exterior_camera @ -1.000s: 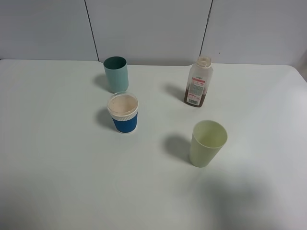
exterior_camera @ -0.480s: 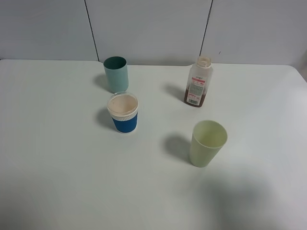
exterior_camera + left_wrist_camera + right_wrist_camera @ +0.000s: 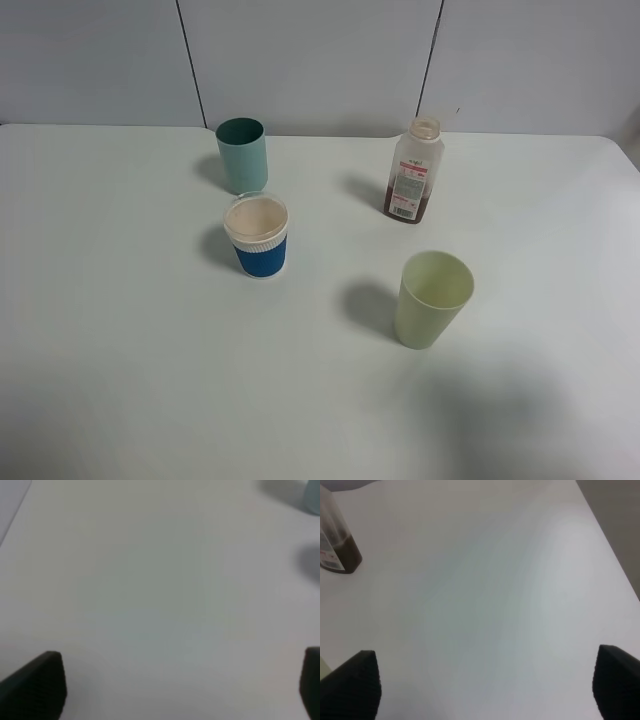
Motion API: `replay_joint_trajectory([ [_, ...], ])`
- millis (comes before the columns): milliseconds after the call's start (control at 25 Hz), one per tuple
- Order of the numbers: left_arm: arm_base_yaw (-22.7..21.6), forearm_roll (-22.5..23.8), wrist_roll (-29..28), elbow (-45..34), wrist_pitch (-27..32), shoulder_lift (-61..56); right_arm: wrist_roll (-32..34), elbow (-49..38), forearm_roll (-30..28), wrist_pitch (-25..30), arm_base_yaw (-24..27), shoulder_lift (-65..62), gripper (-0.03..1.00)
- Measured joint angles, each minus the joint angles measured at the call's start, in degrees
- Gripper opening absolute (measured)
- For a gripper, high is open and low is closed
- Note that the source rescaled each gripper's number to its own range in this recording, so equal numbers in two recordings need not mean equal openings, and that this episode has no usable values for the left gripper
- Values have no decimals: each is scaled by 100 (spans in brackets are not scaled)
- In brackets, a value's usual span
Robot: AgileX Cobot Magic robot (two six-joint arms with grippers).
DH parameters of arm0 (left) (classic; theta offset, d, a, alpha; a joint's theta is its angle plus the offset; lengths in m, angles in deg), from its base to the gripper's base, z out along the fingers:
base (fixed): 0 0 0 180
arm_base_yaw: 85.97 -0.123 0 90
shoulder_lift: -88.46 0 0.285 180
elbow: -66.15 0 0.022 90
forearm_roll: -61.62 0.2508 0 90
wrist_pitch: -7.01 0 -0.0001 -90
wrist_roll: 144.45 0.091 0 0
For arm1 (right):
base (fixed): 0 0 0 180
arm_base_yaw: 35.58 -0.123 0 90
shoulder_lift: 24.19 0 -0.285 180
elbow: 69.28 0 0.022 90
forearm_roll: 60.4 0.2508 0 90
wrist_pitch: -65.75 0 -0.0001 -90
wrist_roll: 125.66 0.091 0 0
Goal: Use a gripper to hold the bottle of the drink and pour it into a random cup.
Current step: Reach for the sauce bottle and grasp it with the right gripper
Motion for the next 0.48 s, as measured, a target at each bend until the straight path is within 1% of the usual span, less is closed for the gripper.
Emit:
replay_joint_trajectory([
  [480,0,0,0,0,0,0,0,0,0,0,0,0,90],
])
